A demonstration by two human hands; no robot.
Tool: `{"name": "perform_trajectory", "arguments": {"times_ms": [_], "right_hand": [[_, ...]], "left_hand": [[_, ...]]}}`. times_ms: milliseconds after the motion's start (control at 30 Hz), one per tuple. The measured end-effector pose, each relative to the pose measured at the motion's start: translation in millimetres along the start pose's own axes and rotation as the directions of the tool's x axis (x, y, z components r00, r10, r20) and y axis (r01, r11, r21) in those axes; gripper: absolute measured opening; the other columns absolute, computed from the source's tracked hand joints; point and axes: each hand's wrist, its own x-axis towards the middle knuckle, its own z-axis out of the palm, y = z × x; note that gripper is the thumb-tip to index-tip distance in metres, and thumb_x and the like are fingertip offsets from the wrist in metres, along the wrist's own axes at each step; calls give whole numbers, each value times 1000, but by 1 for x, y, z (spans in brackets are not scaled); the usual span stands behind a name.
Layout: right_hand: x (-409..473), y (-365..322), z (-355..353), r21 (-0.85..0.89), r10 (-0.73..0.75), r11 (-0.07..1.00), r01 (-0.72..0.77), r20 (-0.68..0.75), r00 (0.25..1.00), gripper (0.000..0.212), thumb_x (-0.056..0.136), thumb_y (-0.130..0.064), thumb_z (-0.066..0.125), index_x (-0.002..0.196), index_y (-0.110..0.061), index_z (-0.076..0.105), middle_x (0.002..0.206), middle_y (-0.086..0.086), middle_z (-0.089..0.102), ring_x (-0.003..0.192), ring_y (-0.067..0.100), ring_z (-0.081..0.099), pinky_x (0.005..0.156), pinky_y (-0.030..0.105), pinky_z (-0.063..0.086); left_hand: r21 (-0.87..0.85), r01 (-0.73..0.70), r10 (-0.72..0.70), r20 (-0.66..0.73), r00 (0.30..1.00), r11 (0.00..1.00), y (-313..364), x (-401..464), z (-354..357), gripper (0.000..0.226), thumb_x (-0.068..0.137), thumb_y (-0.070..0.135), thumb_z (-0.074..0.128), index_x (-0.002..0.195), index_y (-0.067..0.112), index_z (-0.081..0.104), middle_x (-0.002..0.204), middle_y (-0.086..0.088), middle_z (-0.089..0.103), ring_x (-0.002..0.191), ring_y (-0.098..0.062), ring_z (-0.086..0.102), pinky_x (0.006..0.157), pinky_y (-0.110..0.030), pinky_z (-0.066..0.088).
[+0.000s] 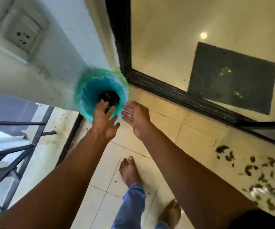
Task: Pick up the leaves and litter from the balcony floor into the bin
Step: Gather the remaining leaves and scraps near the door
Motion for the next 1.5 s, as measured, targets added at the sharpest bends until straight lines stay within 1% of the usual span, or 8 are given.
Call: {"name": "perform_trajectory", "arguments": {"times_ms": [400, 567, 733, 900, 1033, 1167, 1267, 1500], "right_hand": [[-50, 62, -298, -110, -7, 993, -33, -347, 938, 10, 89, -7, 65, 85, -12, 73, 82, 15, 70, 75, 28, 62, 64, 29, 45], [-51, 92, -435, -398, -137, 915, -66, -461, 877, 12, 73, -31, 64, 65, -31, 73, 91, 6, 77, 93, 34, 71, 87, 44, 58], [-92, 83, -546, -630, -244, 770, -105, -443, 863, 15, 89, -29, 71, 98, -19, 78, 110, 2, 75, 105, 24, 67, 91, 31, 51], [-96, 93, -638, -723, -300, 684, -100, -404, 864, 25, 89, -23, 71, 113, -18, 71, 112, 5, 73, 107, 26, 66, 91, 33, 51], [-62, 113, -685, -771, -280, 621, -140, -386, 879, 38, 88, -18, 66, 125, -21, 64, 123, 7, 65, 116, 28, 59, 92, 31, 45], [-5, 126, -715, -818, -342, 568, -89, -333, 879, 47, 93, -25, 64, 138, -14, 54, 128, 15, 58, 120, 34, 54, 97, 37, 45], [52, 134, -729, -843, -408, 537, -35, -296, 864, 51, 95, -28, 63, 143, -11, 51, 139, 17, 54, 132, 36, 48, 109, 39, 40], [146, 120, -723, -953, -492, 256, -159, -270, 828, 110, 76, -58, 79, 160, -36, 10, 165, 25, 4, 149, 53, 10, 108, 64, 38]], "left_hand": [[455, 336, -374, -6, 928, 825, -193, -61, 109, 37, 103, 36, 47, 132, 18, 62, 133, -5, 65, 122, -35, 60, 109, -47, 44], [698, 277, -391, 5, 920, 661, -274, -77, 183, 31, 104, 33, 45, 123, 19, 65, 121, -5, 69, 111, -33, 64, 104, -43, 49], [953, 56, -364, 60, 930, 299, -344, -92, 252, 10, 95, 21, 63, 101, 18, 70, 98, -11, 67, 63, -12, 57, 60, -22, 41], [966, -258, -332, 244, 911, 0, -415, -79, 308, 28, 95, 29, 62, 119, 18, 72, 121, -12, 69, 105, -24, 65, 97, -38, 52], [957, -282, -293, 248, 923, -76, -460, -49, 329, 30, 89, 37, 60, 112, 22, 74, 120, -5, 71, 116, -27, 63, 107, -42, 46], [953, -250, -298, 192, 935, -171, -484, -2, 331, 18, 81, 34, 64, 92, 28, 77, 105, -4, 75, 97, -25, 70, 83, -29, 49], [932, -254, -271, 183, 945, -257, -501, 40, 330, 17, 88, 26, 63, 98, 22, 76, 105, -5, 74, 98, -28, 69, 85, -34, 52], [929, -265, -304, 182, 935, -259, -519, 113, 316, 17, 95, 23, 59, 88, 28, 74, 100, 0, 72, 93, -19, 64, 87, -37, 53]]}}
